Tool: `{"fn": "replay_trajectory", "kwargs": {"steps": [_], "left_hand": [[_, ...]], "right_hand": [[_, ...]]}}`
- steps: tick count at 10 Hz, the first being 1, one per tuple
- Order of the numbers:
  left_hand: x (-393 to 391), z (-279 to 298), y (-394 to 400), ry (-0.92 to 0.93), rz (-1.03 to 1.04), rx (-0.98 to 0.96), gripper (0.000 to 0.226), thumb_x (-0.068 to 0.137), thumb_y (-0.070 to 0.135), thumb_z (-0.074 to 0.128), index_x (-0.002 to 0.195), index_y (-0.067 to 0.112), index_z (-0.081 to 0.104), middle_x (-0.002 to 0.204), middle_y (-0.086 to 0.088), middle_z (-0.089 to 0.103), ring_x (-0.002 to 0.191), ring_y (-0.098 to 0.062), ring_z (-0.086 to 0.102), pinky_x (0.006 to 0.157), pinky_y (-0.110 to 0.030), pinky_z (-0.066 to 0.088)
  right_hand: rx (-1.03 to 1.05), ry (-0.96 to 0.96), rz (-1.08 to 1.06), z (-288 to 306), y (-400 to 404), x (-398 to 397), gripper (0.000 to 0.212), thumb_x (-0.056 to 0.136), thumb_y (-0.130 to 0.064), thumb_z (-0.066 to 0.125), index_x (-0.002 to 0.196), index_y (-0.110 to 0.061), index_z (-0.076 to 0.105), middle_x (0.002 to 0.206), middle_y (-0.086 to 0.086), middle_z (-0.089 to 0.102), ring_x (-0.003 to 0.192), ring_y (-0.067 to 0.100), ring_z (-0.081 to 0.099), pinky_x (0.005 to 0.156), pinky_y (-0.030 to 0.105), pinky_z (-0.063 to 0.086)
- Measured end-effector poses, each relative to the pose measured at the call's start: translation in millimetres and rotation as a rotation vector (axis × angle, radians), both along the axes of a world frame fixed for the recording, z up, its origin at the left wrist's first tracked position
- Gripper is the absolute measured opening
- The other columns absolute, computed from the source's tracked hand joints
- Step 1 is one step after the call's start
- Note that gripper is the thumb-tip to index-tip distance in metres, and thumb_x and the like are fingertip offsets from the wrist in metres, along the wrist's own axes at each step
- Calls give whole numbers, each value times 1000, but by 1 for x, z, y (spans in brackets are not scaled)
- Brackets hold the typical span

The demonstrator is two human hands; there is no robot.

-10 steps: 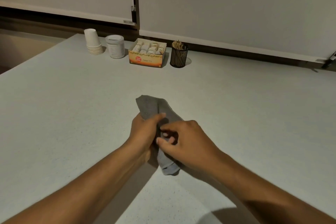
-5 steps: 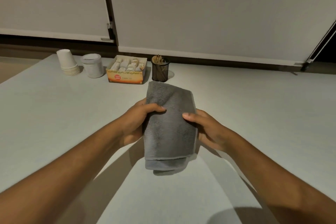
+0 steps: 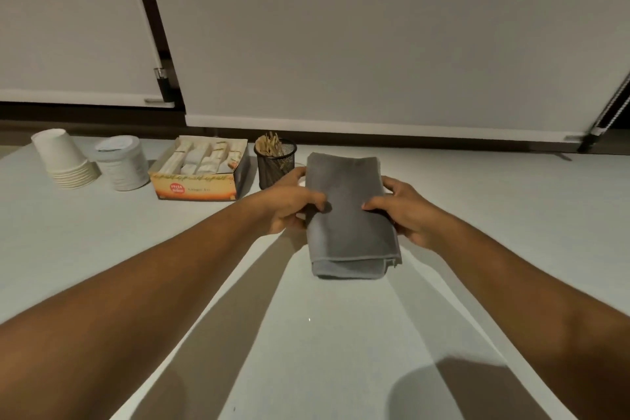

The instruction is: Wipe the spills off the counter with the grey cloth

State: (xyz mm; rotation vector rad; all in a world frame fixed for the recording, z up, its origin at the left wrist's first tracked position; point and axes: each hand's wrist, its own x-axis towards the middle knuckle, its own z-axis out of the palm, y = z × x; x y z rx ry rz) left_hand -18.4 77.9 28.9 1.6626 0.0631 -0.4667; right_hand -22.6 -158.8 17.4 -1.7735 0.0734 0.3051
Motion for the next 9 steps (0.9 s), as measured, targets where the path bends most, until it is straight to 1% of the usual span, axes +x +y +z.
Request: {"fn": "replay_trajectory", "kwargs": {"steps": [1, 2, 3, 4, 5, 6, 7, 8, 9], "left_hand": [[42, 1, -16, -69, 157, -13, 89, 82, -5, 80, 157, 23, 42, 128, -14, 67, 112, -34, 70, 91, -51, 63], [74, 1, -31, -123, 247, 67, 86, 82, 2, 83, 157, 13, 44, 134, -14, 66, 117, -33, 68, 98, -49, 62], [85, -10, -39, -215, 230, 428, 67, 83, 18, 84, 142, 1, 56, 129, -17, 66, 116, -36, 68, 98, -48, 61], [83, -30, -39, -277, 168, 641, 44, 83, 24, 85, 117, 1, 72, 113, -16, 76, 100, -32, 75, 89, -44, 65], [82, -40, -35, -332, 223, 649, 30, 83, 14, 85, 110, 2, 79, 108, -15, 78, 97, -27, 74, 89, -41, 64], [76, -40, -41, -422, 320, 630, 24, 89, 2, 74, 112, 1, 79, 113, -18, 77, 104, -32, 73, 92, -45, 63], [62, -40, -46, -467, 254, 690, 22, 92, 2, 68, 110, -2, 79, 109, -19, 78, 99, -35, 75, 88, -45, 64], [44, -32, -43, -550, 166, 752, 24, 97, 9, 62, 112, -2, 78, 109, -22, 78, 96, -36, 76, 88, -48, 63], [24, -13, -34, -737, 174, 771, 33, 100, 20, 63, 129, 7, 74, 126, -15, 74, 104, -29, 74, 91, -35, 58]], "right_hand": [[-51, -16, -50, 5, 0, 53, 55, 93, -11, 74, 143, -26, 57, 125, 10, 72, 110, 31, 71, 94, 48, 63], [-110, -20, -84, 9, -2, 95, 55, 94, -9, 74, 146, -17, 57, 128, 12, 71, 115, 33, 69, 103, 52, 58], [-253, 35, -76, 4, -4, 115, 54, 88, -15, 85, 133, -12, 56, 119, 12, 69, 107, 31, 69, 88, 44, 61], [-382, 48, -92, -6, -3, 114, 49, 80, -9, 91, 114, -16, 57, 95, 7, 65, 89, 25, 69, 71, 36, 59], [-409, 23, -161, -17, -2, 108, 58, 77, 0, 90, 127, -7, 60, 103, 14, 67, 100, 35, 72, 88, 48, 64], [-408, -1, -247, -20, 1, 100, 79, 75, -1, 93, 143, -5, 54, 130, 21, 64, 112, 38, 70, 92, 49, 63], [-515, -56, -245, -23, 3, 89, 81, 77, -12, 94, 147, -6, 52, 139, 19, 62, 119, 36, 67, 91, 37, 58], [-675, -173, -225, -16, 4, 72, 79, 83, -28, 89, 148, -7, 49, 144, 17, 57, 127, 35, 60, 95, 38, 51], [-762, -391, -247, 3, 9, 51, 70, 92, -35, 79, 151, -12, 48, 149, 17, 49, 137, 37, 49, 105, 43, 49]]}}
